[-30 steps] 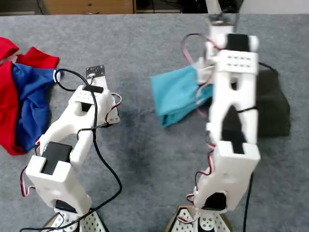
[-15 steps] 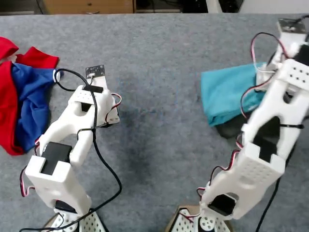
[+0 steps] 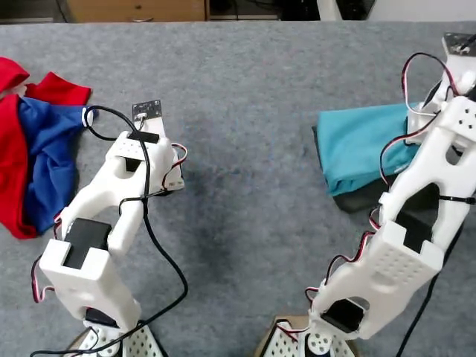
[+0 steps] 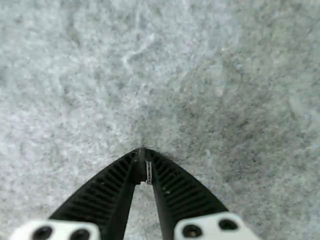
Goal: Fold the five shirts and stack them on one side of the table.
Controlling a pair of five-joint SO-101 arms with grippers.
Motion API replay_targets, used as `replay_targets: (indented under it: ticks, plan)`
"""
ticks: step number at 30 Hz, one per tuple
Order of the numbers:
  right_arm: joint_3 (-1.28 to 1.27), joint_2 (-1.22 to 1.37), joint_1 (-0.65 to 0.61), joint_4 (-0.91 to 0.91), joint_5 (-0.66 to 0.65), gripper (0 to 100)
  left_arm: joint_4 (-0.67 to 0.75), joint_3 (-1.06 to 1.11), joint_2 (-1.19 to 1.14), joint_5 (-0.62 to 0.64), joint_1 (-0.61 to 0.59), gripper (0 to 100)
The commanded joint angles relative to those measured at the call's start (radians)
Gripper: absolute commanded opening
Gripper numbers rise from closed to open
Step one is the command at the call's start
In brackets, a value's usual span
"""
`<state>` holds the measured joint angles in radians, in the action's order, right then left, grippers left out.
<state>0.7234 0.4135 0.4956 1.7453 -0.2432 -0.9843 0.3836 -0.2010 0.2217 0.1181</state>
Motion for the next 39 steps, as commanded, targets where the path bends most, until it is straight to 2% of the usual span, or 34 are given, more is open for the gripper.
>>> replay_targets:
  ticks: [1,4,6,10,15,18,20,22,26,30,34,39]
  plan:
    - [0.042,-0.013,0.024,-0.014,-0.006,30.3,0.008,-0.012,0.012,0.005,-0.02,2]
    - [0.053,-0.016,0.016,0.031,-0.044,51.8,0.006,-0.012,0.012,0.005,-0.02,2]
    - [0.051,-0.016,0.007,0.041,-0.049,52.8,0.006,-0.012,0.012,0.005,-0.02,2]
    - [0.051,-0.018,-0.001,0.041,0.009,37.0,0.006,-0.006,0.012,-0.034,-0.018,2]
    - [0.018,-0.061,-0.001,0.041,0.069,0.0,-0.041,0.005,0.031,-0.112,-0.04,2]
    - [-0.067,-0.124,-0.001,0.041,0.081,6.6,-0.11,0.003,0.114,-0.135,-0.083,2]
    - [-0.14,-0.179,-0.002,0.041,0.08,4.1,-0.15,-0.002,0.202,-0.135,-0.132,2]
    - [-0.226,-0.24,-0.021,0.041,0.078,0.0,-0.195,-0.014,0.309,-0.137,-0.201,2]
    - [-0.426,-0.367,-0.096,0.035,0.077,0.9,-0.25,-0.044,0.524,-0.153,-0.41,2]
    - [-0.582,-0.475,-0.217,0.002,0.077,0.9,-0.209,-0.072,0.651,-0.287,-0.647,6]
    - [-0.714,-0.562,-0.348,-0.071,0.083,0.9,-0.08,-0.072,0.615,-0.319,-0.856,20]
    - [-0.891,-0.636,-0.475,-0.16,0.143,0.9,0.006,-0.101,0.375,-0.328,-0.956,22]
